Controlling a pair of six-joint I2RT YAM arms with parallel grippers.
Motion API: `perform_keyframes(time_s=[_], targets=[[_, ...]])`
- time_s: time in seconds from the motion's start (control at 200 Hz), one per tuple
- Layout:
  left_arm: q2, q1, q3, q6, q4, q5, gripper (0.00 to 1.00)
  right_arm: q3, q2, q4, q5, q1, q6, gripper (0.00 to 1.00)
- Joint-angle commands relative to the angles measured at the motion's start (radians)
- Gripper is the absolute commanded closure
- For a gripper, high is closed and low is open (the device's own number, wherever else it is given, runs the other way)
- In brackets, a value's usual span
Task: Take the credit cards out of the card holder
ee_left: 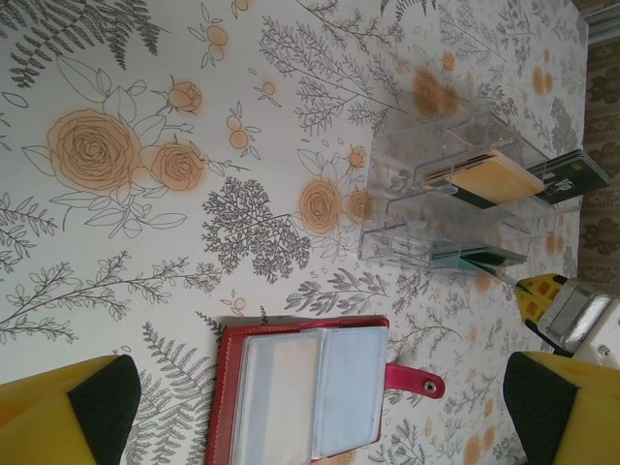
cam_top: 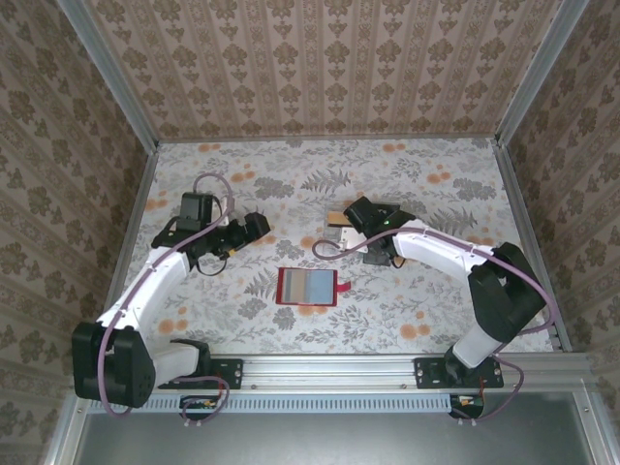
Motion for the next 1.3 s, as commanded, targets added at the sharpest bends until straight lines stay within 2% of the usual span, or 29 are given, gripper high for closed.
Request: perform_keyframes(time_s=[0.0, 0.325, 0.375, 0.46, 0.5, 1.095, 1.295], targets=[[-0.008, 0.009, -0.011, 0.020, 0.014, 0.021, 0.00, 0.006, 0.026, 0.027, 0.028, -0.007, -0.019, 1.00], [-0.014, 0.010, -0.017, 0.020, 0.006, 0.026, 0.00, 0.005, 0.065, 0.037, 0.002, -0.008, 0.014, 1.00], [-0.014, 0.012, -0.019, 0.021, 0.006, 0.026, 0.00, 0.006, 0.069, 0.036, 0.004, -0.007, 0.020, 0.96], [-0.014, 0.012, -0.021, 0.019, 0.006, 0.027, 0.00, 0.008, 0.070, 0.036, 0.010, -0.008, 0.026, 0.75], [-0.014, 0.012, -0.021, 0.019, 0.007, 0.028, 0.00, 0.009, 0.069, 0.036, 0.013, -0.008, 0.030, 0.73], [-0.012, 0.014, -0.032, 0.016, 0.014, 0.031, 0.00, 0.034, 0.077, 0.114, 0.155, -0.026, 0.051, 0.73], [-0.008, 0.014, -0.032, 0.014, 0.020, 0.034, 0.00, 0.059, 0.062, 0.092, 0.143, -0.028, 0.087, 0.74]])
